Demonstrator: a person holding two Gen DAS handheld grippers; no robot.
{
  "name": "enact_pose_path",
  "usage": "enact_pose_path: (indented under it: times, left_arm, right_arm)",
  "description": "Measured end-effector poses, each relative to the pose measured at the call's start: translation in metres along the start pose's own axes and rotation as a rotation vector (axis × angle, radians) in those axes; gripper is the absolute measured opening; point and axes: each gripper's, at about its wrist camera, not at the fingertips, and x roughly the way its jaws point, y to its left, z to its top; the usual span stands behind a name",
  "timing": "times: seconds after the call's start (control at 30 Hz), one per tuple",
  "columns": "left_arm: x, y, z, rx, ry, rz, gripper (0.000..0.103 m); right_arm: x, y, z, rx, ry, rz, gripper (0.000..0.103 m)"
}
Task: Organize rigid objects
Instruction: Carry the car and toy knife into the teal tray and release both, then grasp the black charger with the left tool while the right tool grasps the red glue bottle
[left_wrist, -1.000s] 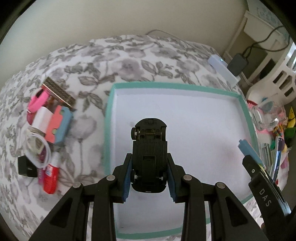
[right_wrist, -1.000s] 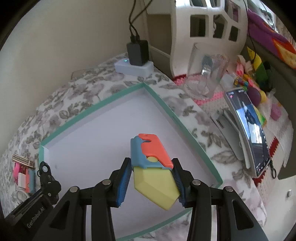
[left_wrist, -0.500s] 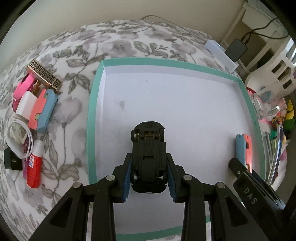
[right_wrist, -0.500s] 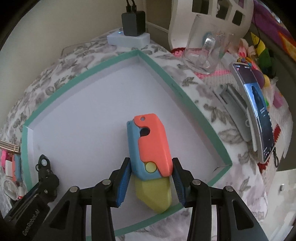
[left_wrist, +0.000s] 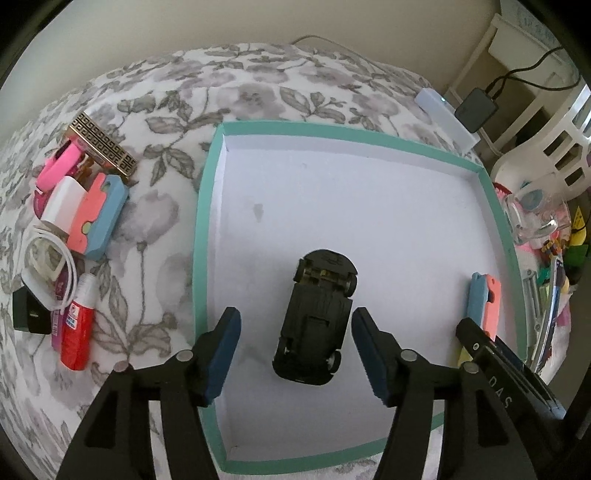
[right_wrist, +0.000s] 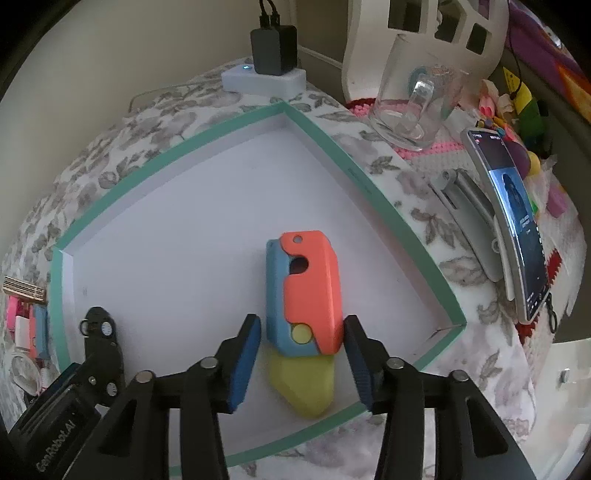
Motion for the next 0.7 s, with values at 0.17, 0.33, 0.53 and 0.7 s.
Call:
enact_pose_path:
  times: [0.17,0.33,0.53,0.7]
  left_arm:
    - [-0.013,0.005,0.003,-0.015,-0.029,-0.003,0.081]
    - [-0.028,0.016,0.007,-0.060,-0.054,0.001,0.096]
    - [-0.042,0.032,0.015,-0.112,-0.103,0.038,0.096]
    - [-0.054,0.068,0.019,-0.199,-0.135,0.101,0.102]
  right_arm:
    - [-0.010,0.003,0.001,-0.013,-0.044,0.001,0.069]
    - [-0.012,0.012,0.000,-0.052,-0.067,0.015,0.083]
    - [-0.016,0.018,-0.001,-0.080,-0.096,0.027,0.102]
    - [-0.018,0.029,-0.002,-0.109,-0.113,0.070,0.103]
